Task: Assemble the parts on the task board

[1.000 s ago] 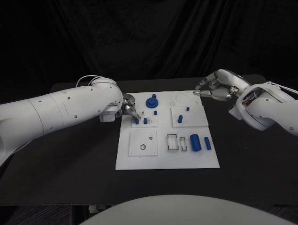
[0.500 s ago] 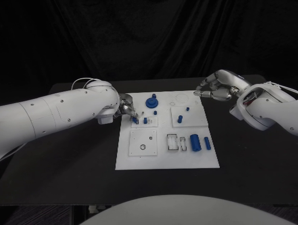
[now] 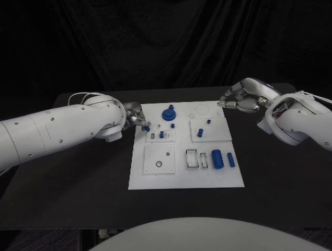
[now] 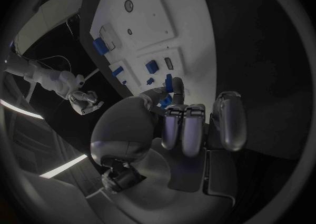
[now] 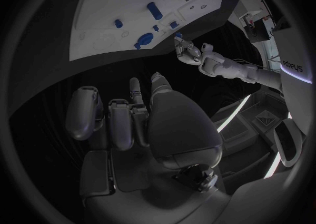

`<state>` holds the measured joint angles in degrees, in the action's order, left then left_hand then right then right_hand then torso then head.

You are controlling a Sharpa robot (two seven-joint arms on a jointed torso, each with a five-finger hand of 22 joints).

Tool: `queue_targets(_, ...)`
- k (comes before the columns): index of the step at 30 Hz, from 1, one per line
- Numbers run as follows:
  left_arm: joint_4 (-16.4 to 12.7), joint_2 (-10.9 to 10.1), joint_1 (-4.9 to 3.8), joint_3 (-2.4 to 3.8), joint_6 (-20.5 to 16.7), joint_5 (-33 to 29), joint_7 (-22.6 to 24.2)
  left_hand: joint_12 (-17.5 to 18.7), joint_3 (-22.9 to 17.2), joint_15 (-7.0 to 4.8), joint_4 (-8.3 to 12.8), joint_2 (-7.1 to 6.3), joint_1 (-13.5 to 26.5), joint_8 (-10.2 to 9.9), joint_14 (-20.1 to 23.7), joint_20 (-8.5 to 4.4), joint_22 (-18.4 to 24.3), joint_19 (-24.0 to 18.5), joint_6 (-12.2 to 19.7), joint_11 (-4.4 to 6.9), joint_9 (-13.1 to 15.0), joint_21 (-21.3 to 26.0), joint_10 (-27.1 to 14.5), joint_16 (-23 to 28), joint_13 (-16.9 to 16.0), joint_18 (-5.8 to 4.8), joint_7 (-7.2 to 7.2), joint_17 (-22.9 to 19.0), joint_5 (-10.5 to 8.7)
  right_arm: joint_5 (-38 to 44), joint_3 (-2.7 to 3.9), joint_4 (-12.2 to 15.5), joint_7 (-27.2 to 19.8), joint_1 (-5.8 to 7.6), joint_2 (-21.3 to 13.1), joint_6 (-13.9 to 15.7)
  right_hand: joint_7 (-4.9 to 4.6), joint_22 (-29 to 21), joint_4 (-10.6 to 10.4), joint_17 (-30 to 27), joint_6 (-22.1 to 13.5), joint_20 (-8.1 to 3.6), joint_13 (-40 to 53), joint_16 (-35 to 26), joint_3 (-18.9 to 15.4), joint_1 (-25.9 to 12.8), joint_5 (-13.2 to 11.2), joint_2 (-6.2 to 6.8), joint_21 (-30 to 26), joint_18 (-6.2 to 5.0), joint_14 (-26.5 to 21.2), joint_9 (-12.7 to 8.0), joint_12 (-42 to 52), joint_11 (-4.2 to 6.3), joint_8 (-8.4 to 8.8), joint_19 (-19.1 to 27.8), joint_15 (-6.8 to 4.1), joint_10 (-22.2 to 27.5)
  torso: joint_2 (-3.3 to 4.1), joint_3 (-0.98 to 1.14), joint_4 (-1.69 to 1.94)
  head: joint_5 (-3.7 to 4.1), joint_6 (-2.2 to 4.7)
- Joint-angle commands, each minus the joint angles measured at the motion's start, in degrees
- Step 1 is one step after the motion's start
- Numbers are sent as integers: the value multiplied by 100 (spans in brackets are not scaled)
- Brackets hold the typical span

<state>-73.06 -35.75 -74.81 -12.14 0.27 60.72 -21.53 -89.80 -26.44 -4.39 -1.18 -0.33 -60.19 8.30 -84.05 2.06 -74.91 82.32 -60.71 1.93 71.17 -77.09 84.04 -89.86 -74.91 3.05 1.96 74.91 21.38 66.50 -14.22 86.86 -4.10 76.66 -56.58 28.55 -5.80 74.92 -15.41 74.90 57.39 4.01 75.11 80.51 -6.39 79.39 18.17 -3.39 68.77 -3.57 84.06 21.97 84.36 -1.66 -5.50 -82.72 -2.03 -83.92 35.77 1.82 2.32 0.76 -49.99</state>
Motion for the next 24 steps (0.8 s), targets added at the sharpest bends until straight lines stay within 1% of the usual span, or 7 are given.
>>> queue_targets(1, -166, -84, 26, 4, -893, -35, 327, -20, -317, -36, 275, 11, 65, 31, -595, -31, -1056, -9, 21, 25, 6, 26, 596, -14, -1509, 31, -19, 1509, -34, 48, 3, 7, 95, -12, -10, -4, -21, 934, -31, 819, 33, 4, 981, -19, -5, 40, 21, 10, -34, -78, 322, -5, -34, 2, 14, 36, -14, -25, -4, 1, 13, -17, -1)
queue_targets(6, -417, -252, 104, 4, -1505, -34, 528, -20, -338, -34, 275, 10, 67, 29, -595, -31, -1057, -9, 33, 22, 8, 27, 596, -14, -1509, 31, -19, 1509, -50, 48, 3, 4, 91, -13, -8, 19, -23, 933, -38, 813, 30, 4, 974, -28, -10, 36, 21, 15, -39, -79, 319, -6, -42, 1, 16, 39, -13, -17, 3, -1, -4, -75, -1)
queue_targets(9, -534, -327, 200, 4, -1858, -34, 651, -20, -355, -30, 253, 9, 80, 30, -595, -28, -1059, -8, 39, 17, 12, 27, 596, -14, -1509, 30, -14, 1509, -89, 48, 3, -3, 92, -13, -7, 29, -25, 930, -45, 808, 26, 5, 971, -35, -16, 33, 21, 18, -51, -81, 316, -8, -46, -1, 19, 44, -12, -13, 2, -1, 0, -84, -1)
queue_targets(13, -600, -358, 339, 4, -2273, 23, 850, -20, -361, -29, 251, 10, 77, 30, -595, -28, -1061, -4, 40, 16, 12, 20, 596, -14, -1509, 28, -16, 1509, -93, 48, 3, -10, 89, -22, -4, 41, -25, 930, -45, 808, 26, 5, 971, -35, -16, 33, 21, 18, -51, -81, 316, -8, -46, -1, 19, 44, -12, -13, -1, 9, 0, -99, -1)
queue_targets(15, -609, -354, 390, 4, -2402, 149, 894, -20, -368, -28, 251, 11, 73, 30, -595, -27, -1061, -5, 42, 16, 12, 21, 596, -14, -1509, 28, -17, 1509, -95, 48, 3, -8, 87, -27, -8, 46, -25, 930, -45, 808, 26, 5, 971, -35, -16, 33, 21, 18, -51, -81, 316, -8, -46, -1, 19, 44, -12, -13, -4, 10, 9, -99, -1)
queue_targets(21, -622, -323, 550, 4, -2709, 471, 943, -20, -382, -26, 218, -2, 83, 38, -595, -25, -1068, 7, 29, 14, 15, 4, 596, -14, -1509, 23, -14, 1509, -123, 49, 3, -2, 89, -37, -29, 57, -26, 926, -51, 802, 23, 5, 964, -45, -21, 31, 21, 21, -65, -83, 312, -9, -53, -2, 21, 50, -11, -5, -10, 13, 4, -85, -1)
queue_targets(24, -612, -309, 593, 4, -2749, 514, 933, -20, -385, -26, 211, -2, 84, 39, -595, -24, -1070, 10, 25, 14, 15, 0, 596, -14, -1509, 22, -15, 1509, -128, 49, 3, -1, 91, -38, -33, 58, -27, 923, -55, 790, 22, 6, 960, -62, -24, 29, 20, 24, -78, -86, 306, -10, -58, -3, 22, 55, -10, 0, -12, 14, 5, -79, -1)
